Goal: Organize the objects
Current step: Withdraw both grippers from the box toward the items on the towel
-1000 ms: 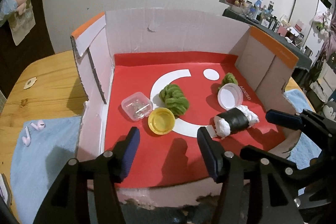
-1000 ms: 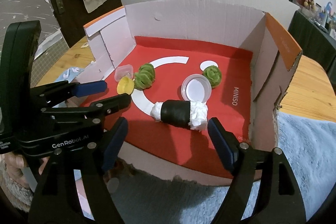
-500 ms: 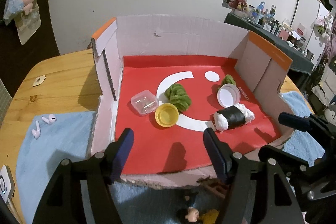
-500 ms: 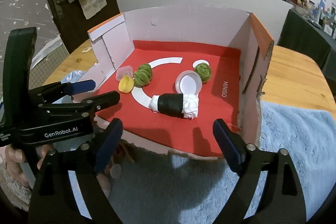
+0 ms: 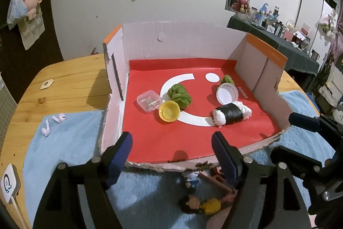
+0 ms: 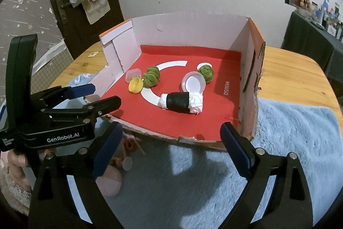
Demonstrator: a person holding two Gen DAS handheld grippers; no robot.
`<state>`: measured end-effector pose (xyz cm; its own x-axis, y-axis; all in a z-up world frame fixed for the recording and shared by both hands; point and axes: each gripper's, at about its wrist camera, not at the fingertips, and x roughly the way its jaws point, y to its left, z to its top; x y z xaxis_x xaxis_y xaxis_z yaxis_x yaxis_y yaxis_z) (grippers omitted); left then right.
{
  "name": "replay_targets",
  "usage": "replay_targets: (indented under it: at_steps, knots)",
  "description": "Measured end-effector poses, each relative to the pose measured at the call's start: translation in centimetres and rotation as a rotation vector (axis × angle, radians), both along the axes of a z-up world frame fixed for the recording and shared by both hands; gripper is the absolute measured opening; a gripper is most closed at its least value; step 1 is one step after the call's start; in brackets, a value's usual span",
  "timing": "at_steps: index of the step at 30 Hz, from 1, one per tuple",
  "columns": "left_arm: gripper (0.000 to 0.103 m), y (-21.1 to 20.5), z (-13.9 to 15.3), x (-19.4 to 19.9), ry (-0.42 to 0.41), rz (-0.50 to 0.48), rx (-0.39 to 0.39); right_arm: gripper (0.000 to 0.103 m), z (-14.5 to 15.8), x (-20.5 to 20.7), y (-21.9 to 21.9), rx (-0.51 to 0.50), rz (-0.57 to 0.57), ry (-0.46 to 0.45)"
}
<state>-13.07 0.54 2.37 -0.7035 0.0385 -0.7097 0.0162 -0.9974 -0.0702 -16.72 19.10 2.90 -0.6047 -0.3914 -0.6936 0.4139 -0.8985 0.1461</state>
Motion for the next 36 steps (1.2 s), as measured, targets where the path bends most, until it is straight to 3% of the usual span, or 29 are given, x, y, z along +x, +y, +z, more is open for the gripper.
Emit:
replay_targets:
  at_steps: [6, 15, 23, 27, 36]
  knots:
    - [0.080, -0.1, 0.4, 1.1, 0.010, 0.000, 0.003, 0.098, 0.3, 1.0, -0.1, -0.017, 0.009, 0.000]
    - [0.089, 0.2, 1.2, 2.7, 0.037, 0.002, -0.006, 0.102, 0.7, 2.7, -0.1, -0.026, 0.010, 0.011]
    - [0.091, 0.6, 1.4, 4.0, 0.043, -0.003, -0.014, 0.103, 1.2, 4.2, 0.3, -0.039, 0.004, 0.022]
    - [0.097, 0.9, 1.5, 4.7, 0.048, -0.007, -0.016, 0.103, 1.3, 5.0, 0.3, -0.038, 0.007, 0.029]
    - [0.097, 1.4, 1.8, 6.5, 0.061, -0.025, -0.025, 0.103, 1.4, 6.3, 0.6, -0.048, 0.004, 0.031]
